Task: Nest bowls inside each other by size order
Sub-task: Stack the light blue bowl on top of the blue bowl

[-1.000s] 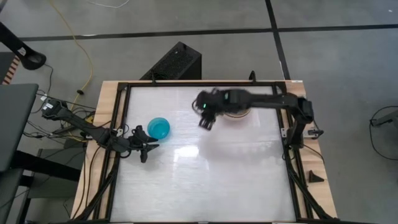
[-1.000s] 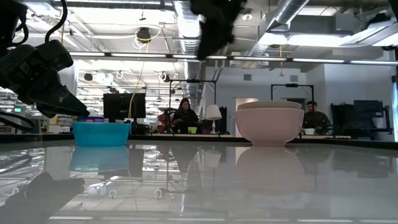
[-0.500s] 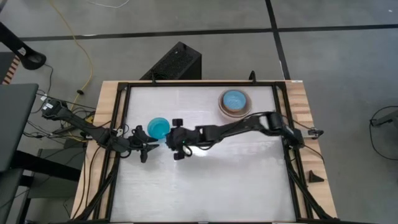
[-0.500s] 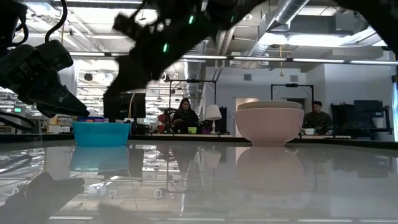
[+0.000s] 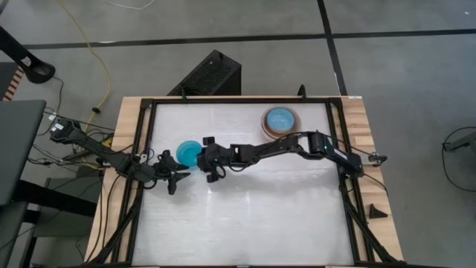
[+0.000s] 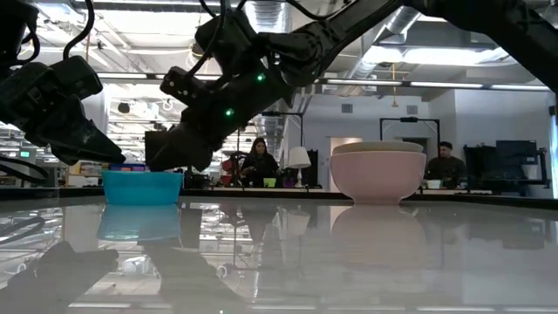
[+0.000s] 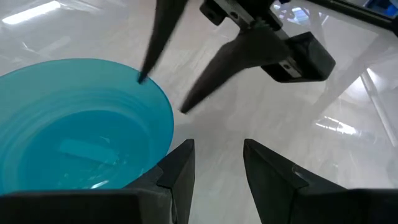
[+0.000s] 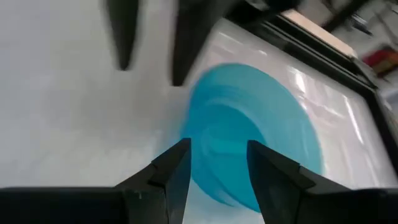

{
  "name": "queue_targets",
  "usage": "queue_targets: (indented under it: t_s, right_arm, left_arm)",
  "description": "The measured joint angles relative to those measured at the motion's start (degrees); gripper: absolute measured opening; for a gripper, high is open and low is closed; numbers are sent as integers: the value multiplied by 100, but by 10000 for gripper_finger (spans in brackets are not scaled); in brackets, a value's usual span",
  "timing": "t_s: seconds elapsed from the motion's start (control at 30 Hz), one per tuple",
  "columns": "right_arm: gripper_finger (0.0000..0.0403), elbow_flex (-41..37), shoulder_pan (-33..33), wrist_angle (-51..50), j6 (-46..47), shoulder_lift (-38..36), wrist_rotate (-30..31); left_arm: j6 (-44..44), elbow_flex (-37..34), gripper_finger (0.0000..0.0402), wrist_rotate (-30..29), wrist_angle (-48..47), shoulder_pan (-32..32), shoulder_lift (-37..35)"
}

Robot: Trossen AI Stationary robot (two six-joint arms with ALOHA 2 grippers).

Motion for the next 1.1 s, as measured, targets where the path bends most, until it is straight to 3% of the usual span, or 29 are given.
queue_targets:
  t_s: [0.13, 0.53, 0.83, 1.1]
  right_arm:
    - [187, 0, -29, 28, -473, 0, -612]
    - [187, 0, -208, -292, -862, 0, -812]
    - [187, 0, -265, -326, -1947, -2, -1024]
    - [187, 0, -364, -296, -2127, -2, -1245]
  left_arm:
    - [0, 2, 125, 0, 1, -1, 0]
    - [0, 1, 125, 0, 3, -1, 0]
    - [-2, 0, 125, 0, 3, -1, 0]
    - [0, 0, 125, 0, 5, -1, 0]
